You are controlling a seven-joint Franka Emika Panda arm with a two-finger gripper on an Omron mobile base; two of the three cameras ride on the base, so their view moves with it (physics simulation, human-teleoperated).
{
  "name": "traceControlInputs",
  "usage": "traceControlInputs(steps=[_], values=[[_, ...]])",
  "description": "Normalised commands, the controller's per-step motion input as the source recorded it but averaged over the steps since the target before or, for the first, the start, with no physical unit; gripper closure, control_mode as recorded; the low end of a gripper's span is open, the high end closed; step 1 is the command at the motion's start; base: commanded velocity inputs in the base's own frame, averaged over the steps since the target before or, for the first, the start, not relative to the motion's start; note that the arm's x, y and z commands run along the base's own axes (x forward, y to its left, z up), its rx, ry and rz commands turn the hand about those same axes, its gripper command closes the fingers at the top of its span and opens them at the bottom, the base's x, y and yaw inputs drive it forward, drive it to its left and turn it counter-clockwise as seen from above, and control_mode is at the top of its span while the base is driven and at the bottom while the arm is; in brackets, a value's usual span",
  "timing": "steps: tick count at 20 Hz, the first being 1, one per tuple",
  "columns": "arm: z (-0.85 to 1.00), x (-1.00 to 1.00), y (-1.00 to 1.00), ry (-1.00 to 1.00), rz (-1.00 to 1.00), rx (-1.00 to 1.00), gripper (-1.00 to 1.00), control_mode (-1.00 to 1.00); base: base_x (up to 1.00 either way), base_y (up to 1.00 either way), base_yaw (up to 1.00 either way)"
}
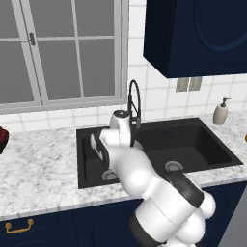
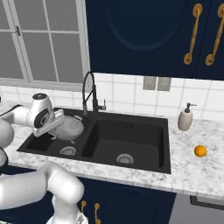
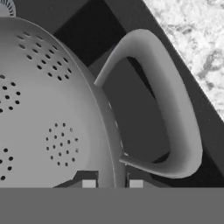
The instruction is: Put the colander in the sink, put the orange in the colander, and turn on the sink faucet and pour water over the colander.
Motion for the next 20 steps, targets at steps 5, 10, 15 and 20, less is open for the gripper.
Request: traceControlInputs(steps=[5,10,15,20], values=[[0.13,0.33,1.00,0.24,-0.44,-0.01,1.00,-1.00,0.00,0.00,0.00],[0.03,0.42,0.96,0.18,-0.56,-0.07,1.00,-1.00,0.00,0.00,0.00],[-0.02,0.37,0.92,0.13,-0.62,-0.09,1.00,-1.00,0.00,0.00,0.00],[-0.14,0.33,1.00,0.16,-0.57,-0.10,1.00,-1.00,0.00,0.00,0.00]])
